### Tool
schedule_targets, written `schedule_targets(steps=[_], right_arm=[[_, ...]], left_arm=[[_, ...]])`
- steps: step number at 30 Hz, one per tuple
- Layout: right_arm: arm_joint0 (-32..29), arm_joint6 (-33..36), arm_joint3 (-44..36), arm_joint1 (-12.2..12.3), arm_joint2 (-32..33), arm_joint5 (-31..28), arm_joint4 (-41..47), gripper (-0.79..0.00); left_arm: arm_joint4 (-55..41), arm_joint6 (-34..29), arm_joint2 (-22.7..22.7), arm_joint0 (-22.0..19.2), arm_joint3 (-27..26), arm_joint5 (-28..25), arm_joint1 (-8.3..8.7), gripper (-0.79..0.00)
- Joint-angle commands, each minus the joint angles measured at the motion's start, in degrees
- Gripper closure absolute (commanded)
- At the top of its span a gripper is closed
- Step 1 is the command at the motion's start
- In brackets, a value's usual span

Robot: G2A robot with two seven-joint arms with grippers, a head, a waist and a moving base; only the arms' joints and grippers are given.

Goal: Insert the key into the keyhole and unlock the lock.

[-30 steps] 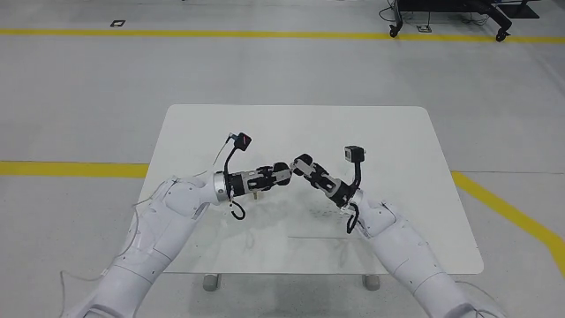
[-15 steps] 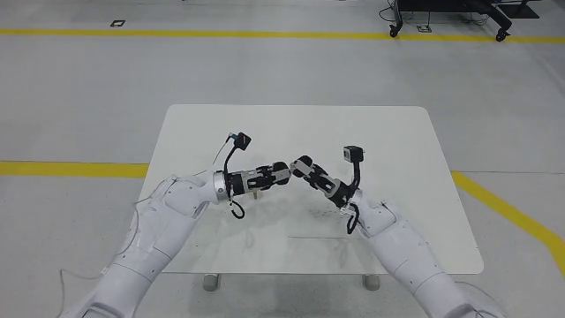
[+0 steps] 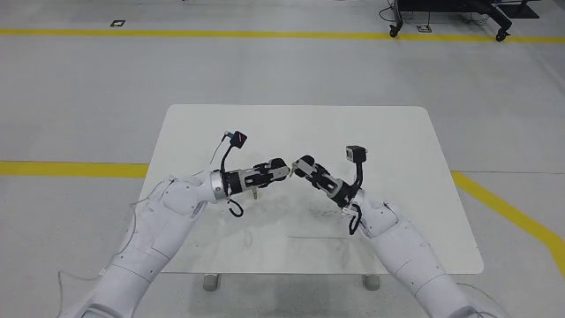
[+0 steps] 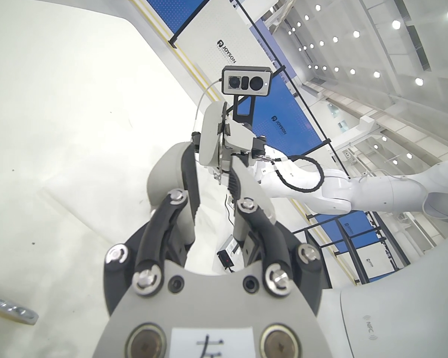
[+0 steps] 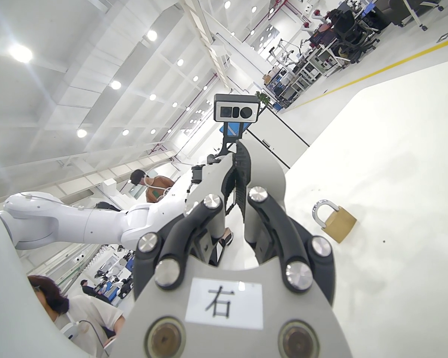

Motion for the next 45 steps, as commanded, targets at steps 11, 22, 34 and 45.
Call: schedule_targets(steps=[11, 22, 34, 45], right_arm=[[0.23, -0.31, 0.21, -0.24, -0.37, 0.00, -0.68, 0.000], [0.11, -0.51, 0.40, -0.33, -0.36, 0.00, -0.71, 0.000], [-0.32, -0.84, -0.06, -0.27, -0.01, 0.00, -0.75, -0.785], [-0.32, -0.84, -0.06, -0.27, -0.01, 0.00, -0.75, -0.785]], left_arm=[[-0.80, -1.35, 1.22, -0.75, 0.60, 0.05, -0.26, -0.071], [0.43, -0.44, 1.56, -1.08, 1.12, 0.99, -0.35, 0.000], [-0.28, 2.71, -1.16, -0.96, 2.05, 1.97, 0.15, 0.000], [-1.04, 5.04, -3.60, -1.18, 3.94, 4.62, 0.60, 0.000]])
